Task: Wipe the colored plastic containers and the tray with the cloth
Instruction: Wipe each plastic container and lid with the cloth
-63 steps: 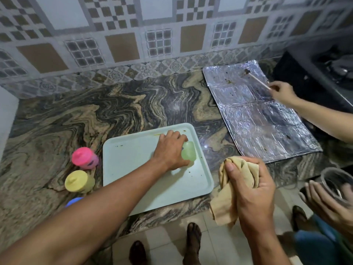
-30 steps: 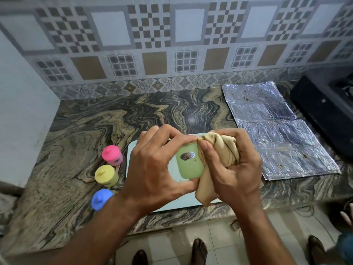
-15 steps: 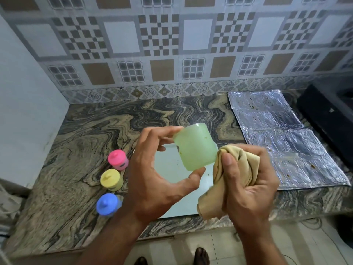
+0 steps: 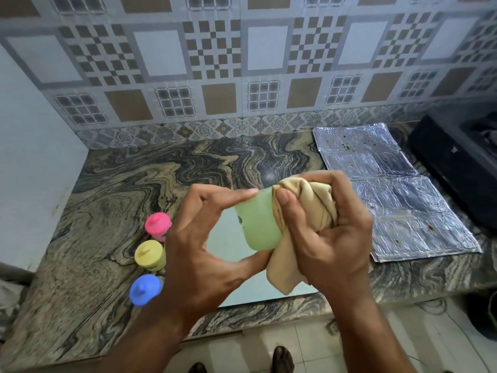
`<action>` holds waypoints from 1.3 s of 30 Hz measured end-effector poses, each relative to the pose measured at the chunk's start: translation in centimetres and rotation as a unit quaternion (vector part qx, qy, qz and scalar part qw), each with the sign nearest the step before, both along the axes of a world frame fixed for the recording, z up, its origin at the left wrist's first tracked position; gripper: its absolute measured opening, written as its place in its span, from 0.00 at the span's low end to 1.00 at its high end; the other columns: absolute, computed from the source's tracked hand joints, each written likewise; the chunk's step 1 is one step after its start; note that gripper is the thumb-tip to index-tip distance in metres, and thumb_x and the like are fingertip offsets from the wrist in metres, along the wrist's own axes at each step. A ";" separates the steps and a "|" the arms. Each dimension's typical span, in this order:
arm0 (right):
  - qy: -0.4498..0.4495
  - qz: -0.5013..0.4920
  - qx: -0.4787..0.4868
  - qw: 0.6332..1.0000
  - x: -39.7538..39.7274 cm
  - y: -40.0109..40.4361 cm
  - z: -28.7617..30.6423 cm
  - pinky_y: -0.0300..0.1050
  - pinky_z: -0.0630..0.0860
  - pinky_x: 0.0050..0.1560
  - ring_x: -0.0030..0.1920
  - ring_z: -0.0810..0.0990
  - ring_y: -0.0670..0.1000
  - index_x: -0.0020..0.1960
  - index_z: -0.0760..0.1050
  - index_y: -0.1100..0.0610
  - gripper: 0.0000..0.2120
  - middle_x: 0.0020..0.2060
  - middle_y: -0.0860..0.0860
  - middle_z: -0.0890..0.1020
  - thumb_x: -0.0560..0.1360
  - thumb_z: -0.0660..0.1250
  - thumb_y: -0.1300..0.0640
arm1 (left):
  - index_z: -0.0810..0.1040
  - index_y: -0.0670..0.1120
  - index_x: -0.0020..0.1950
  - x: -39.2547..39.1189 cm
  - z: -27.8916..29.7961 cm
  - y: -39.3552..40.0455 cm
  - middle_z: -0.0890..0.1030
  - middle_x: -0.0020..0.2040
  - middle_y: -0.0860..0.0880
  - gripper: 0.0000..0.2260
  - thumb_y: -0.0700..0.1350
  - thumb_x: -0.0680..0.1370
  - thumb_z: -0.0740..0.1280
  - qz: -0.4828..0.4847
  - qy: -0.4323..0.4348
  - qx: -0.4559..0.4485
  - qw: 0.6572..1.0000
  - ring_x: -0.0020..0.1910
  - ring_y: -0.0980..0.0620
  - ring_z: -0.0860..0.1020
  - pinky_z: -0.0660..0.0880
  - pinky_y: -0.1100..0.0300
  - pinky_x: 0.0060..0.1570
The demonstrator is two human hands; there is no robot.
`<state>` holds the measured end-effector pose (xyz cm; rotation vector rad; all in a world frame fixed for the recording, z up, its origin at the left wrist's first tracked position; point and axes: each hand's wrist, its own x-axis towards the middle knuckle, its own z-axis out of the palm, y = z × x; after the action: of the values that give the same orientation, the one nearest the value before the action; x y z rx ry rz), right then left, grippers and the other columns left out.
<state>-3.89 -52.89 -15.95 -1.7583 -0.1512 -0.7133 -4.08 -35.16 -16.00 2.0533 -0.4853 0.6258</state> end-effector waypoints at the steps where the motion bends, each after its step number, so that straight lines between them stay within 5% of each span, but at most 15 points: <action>1: 0.008 -0.007 0.026 1.000 0.4 0.0 0.1 0.50 0.81 0.43 0.42 0.85 0.53 0.52 0.80 0.55 0.08 0.43 0.53 0.85 0.79 0.77 0.53 | 0.80 0.51 0.63 0.0 0.0 0.1 0.78 0.56 0.53 0.31 0.48 0.62 0.85 -0.001 -0.004 -0.002 1.000 0.57 0.60 0.77 0.71 0.67 0.53; 5: 0.008 0.008 0.148 0.989 0.3 0.1 0.2 0.35 0.79 0.41 0.38 0.82 0.42 0.51 0.79 0.57 0.07 0.39 0.44 0.85 0.78 0.74 0.55 | 0.76 0.55 0.62 0.1 -0.5 0.3 0.77 0.59 0.53 0.30 0.53 0.63 0.83 0.004 0.033 -0.058 0.998 0.56 0.52 0.79 0.76 0.58 0.55; 9: -0.013 0.026 0.163 0.986 -1.5 1.0 -0.9 0.35 0.80 0.43 0.40 0.84 0.42 0.52 0.78 0.53 0.05 0.43 0.44 0.87 0.80 0.74 0.56 | 0.73 0.54 0.63 0.5 -1.3 -0.1 0.79 0.61 0.43 0.32 0.49 0.64 0.84 -0.025 0.090 -0.190 0.977 0.59 0.41 0.82 0.80 0.39 0.60; 13: -0.019 0.016 0.142 0.990 -2.0 1.7 -1.6 0.35 0.81 0.45 0.41 0.85 0.42 0.53 0.78 0.55 0.05 0.44 0.44 0.86 0.80 0.74 0.57 | 0.74 0.58 0.67 0.6 -1.5 -0.5 0.76 0.65 0.42 0.34 0.45 0.65 0.83 -0.085 0.101 -0.223 0.966 0.65 0.35 0.80 0.79 0.40 0.65; 17: -0.022 0.013 0.090 0.996 -1.7 1.2 -1.8 0.44 0.81 0.47 0.44 0.86 0.51 0.53 0.79 0.54 0.06 0.47 0.52 0.85 0.79 0.74 0.54 | 0.77 0.60 0.67 1.2 -1.5 0.3 0.79 0.67 0.47 0.32 0.50 0.66 0.84 -0.048 0.089 -0.178 0.979 0.67 0.41 0.80 0.79 0.41 0.64; 21: -0.034 0.022 0.029 0.999 -1.0 0.9 -1.3 0.56 0.81 0.44 0.45 0.85 0.59 0.54 0.79 0.54 0.06 0.47 0.56 0.84 0.80 0.75 0.55 | 0.79 0.53 0.68 1.2 -0.9 0.7 0.77 0.62 0.50 0.31 0.54 0.67 0.84 -0.009 0.038 -0.052 0.998 0.63 0.46 0.78 0.80 0.51 0.55; 26: -0.016 0.036 0.036 0.999 0.6 1.1 0.0 0.60 0.81 0.44 0.43 0.85 0.58 0.52 0.81 0.56 0.08 0.45 0.55 0.85 0.79 0.77 0.55 | 0.79 0.49 0.66 0.8 -0.6 1.0 0.76 0.59 0.49 0.32 0.47 0.65 0.85 -0.026 0.003 -0.061 0.998 0.58 0.43 0.79 0.78 0.52 0.55; 29: 0.003 0.029 0.075 0.997 1.5 1.6 0.7 0.52 0.82 0.45 0.43 0.85 0.53 0.51 0.81 0.57 0.09 0.44 0.53 0.86 0.79 0.77 0.52 | 0.78 0.52 0.66 0.9 -0.6 1.4 0.77 0.60 0.49 0.33 0.45 0.63 0.86 -0.026 0.013 -0.088 0.996 0.60 0.42 0.80 0.78 0.51 0.59; 34: -0.016 0.048 0.191 0.980 0.4 2.1 0.5 0.37 0.80 0.42 0.38 0.83 0.44 0.52 0.79 0.56 0.06 0.40 0.46 0.86 0.78 0.74 0.55 | 0.73 0.54 0.63 0.7 -1.3 1.8 0.80 0.62 0.40 0.31 0.48 0.64 0.84 -0.017 0.091 -0.226 0.970 0.60 0.38 0.82 0.78 0.33 0.61; 39: -0.026 0.067 0.175 0.982 -1.3 3.4 -0.6 0.36 0.80 0.45 0.41 0.85 0.43 0.54 0.79 0.55 0.07 0.44 0.43 0.86 0.77 0.73 0.55 | 0.71 0.52 0.68 0.2 -0.6 1.3 0.77 0.66 0.49 0.33 0.41 0.67 0.81 -0.098 0.114 -0.281 0.948 0.64 0.39 0.82 0.78 0.33 0.63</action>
<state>-5.15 -49.52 -16.52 -1.3809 -0.1681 -0.6448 -3.83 -33.82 -16.63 1.4867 -0.3214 0.3458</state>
